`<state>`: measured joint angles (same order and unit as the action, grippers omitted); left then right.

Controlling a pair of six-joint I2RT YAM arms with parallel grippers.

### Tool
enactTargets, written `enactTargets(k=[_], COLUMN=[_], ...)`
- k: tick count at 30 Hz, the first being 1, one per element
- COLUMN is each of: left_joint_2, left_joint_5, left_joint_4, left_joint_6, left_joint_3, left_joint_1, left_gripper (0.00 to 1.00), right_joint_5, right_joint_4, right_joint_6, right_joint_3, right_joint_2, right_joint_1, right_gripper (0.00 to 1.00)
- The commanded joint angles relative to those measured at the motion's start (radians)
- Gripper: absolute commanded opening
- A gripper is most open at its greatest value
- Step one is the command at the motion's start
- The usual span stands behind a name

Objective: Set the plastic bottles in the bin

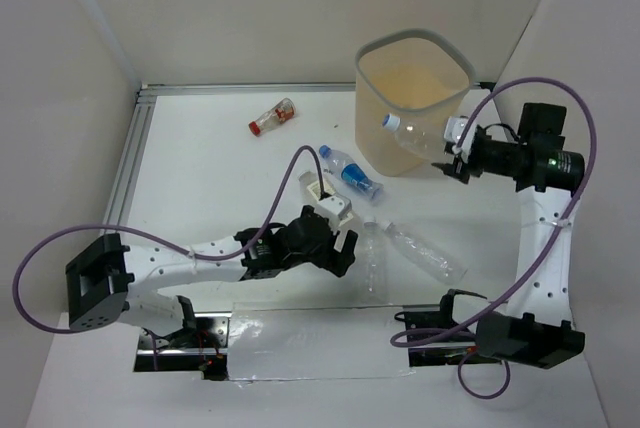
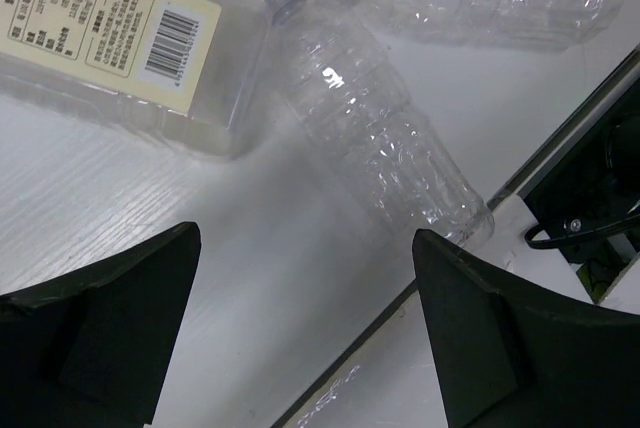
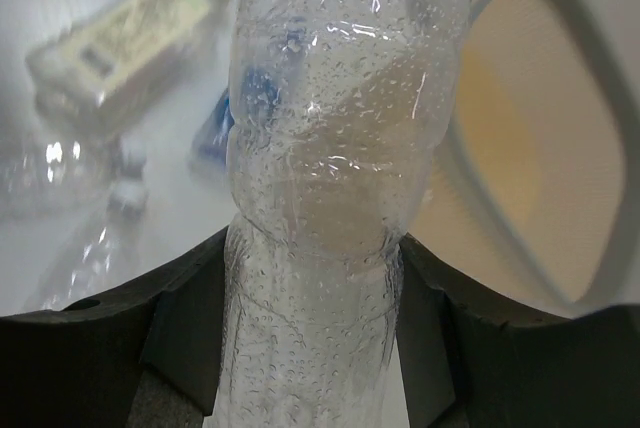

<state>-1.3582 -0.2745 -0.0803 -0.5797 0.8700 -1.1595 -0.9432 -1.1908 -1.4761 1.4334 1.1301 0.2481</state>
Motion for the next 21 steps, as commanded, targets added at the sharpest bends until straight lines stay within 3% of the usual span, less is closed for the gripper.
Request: enactTargets(k=[1,2,3,4,6,7,10,14,15,18,19,21], left_joint_2=[-0.036,-0.050,-0.076,-0.090,-0.134,-0.150,-0.205,-0.255,-0.266,-0.320,-0.334,-0.360], left_joint_5=[0.020,0.020,0.030,0.031,0.031,0.040,0.058,0.058,0.049,0.017,0.003,-0.017], left_joint_4=[0.091,0.106,0.115,0.116,0.142,0.142,0.162,0.162,0.152,0.108,0.094,0.062], left_joint_6=[0.001,0.001,0.001,0.001,-0.012,-0.012,-0.022,-0.034,-0.034,-0.048,-0.048,-0.068], left_joint_3=[0.027,0.037,0.037,0.046,0.046,0.056,0.078,0.128,0.138,0.188,0.201,0.228], left_joint_1=[-0.014,-0.014,-0.023,-0.023,-0.032,-0.032,-0.045,-0.066,-0.066,-0.088,-0.101,-0.111], left_gripper=[1.00,1.00,1.00,1.00,1.00,1.00,1.00,1.00,1.00,1.00,1.00,1.00], right_joint_5=[-0.203,-0.216,-0.216,-0.188,-0.108,0.034,0.248,0.342,0.362,0.414,0.414,0.414], right_joint_4=[0.197,0.317,0.628,0.777,1.006,1.070,1.011,0.988,0.970,0.956,0.956,0.947], right_joint_6=[0.355,0.464,0.596,0.826,0.977,1.003,0.919,0.910,0.910,0.974,0.991,1.019], right_joint_3=[0.116,0.101,0.073,0.012,-0.008,-0.008,0.117,0.186,0.227,0.252,0.252,0.252], right_joint_2=[0.008,-0.004,-0.032,-0.042,-0.011,0.019,0.164,0.316,0.342,0.395,0.395,0.395], right_joint_1=[-0.015,-0.015,-0.015,-0.015,-0.047,-0.123,-0.266,-0.334,-0.334,-0.307,-0.293,-0.261], right_gripper=[0.23,0.23,0.23,0.23,0.24,0.29,0.35,0.43,0.55,0.80,1.00,1.00])
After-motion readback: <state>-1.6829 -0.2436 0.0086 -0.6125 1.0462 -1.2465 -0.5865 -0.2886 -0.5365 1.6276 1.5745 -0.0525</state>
